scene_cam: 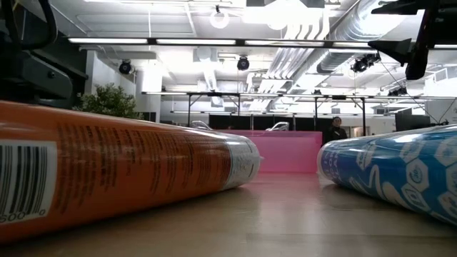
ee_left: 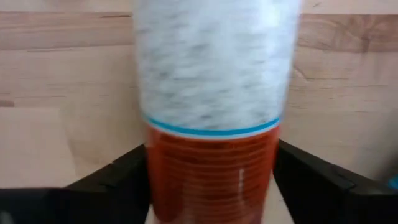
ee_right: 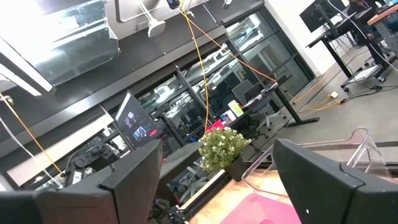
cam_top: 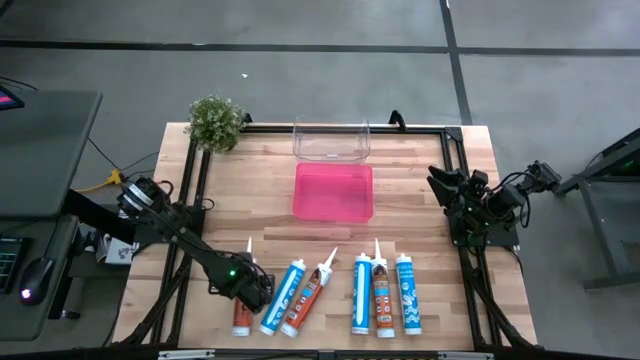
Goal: Pick & place silicon tubes, Sealant and Lysol wipes
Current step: Put the left orange sealant into the transparent container
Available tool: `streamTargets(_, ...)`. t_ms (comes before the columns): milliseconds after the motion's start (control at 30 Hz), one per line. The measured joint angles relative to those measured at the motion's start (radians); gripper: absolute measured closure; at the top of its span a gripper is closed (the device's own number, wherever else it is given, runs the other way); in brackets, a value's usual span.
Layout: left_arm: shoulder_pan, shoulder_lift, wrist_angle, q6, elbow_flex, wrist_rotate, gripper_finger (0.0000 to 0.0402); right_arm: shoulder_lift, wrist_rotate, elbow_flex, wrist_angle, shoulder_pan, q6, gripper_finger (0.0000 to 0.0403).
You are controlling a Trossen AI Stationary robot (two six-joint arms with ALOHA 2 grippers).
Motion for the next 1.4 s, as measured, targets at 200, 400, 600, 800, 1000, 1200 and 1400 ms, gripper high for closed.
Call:
streamTargets(200, -0.001, 0.037, 0.019, 0.000, 0.003, 0.039, 0.0204, 0.000, 0.000, 0.000, -0.002, 0.000, 0.000, 0.0100)
streamTargets(400, 0.005, 0.038, 0.025, 0.040, 0.003, 0.017, 0.0204, 0.000, 0.000, 0.000, -0.002, 0.000, 0.000, 0.0100)
streamTargets(600, 0.006, 0.038, 0.027, 0.075, 0.003, 0.024, 0.0204, 0.000, 0.000, 0.000, -0.002, 0.000, 0.000, 0.0100)
streamTargets(800, 0.006, 0.039, 0.028, 0.101, 0.003, 0.013, 0.0204, 0.000, 0.000, 0.000, -0.002, 0.000, 0.000, 0.0100)
streamTargets(1000, 0.005, 0.039, 0.029, 0.134, 0.003, 0.001, 0.0204, 0.000, 0.000, 0.000, -0.002, 0.000, 0.000, 0.0100)
streamTargets(1200, 0.004, 0.040, 0.020, 0.224, 0.014, -0.020, 0.0204, 0.000, 0.000, 0.000, -0.002, 0.000, 0.000, 0.0100)
streamTargets(1400, 0.002, 0.042, -0.027, 0.255, 0.045, -0.074, 0.0208, 0.000, 0.000, 0.000, -0.002, 0.000, 0.000, 0.0100)
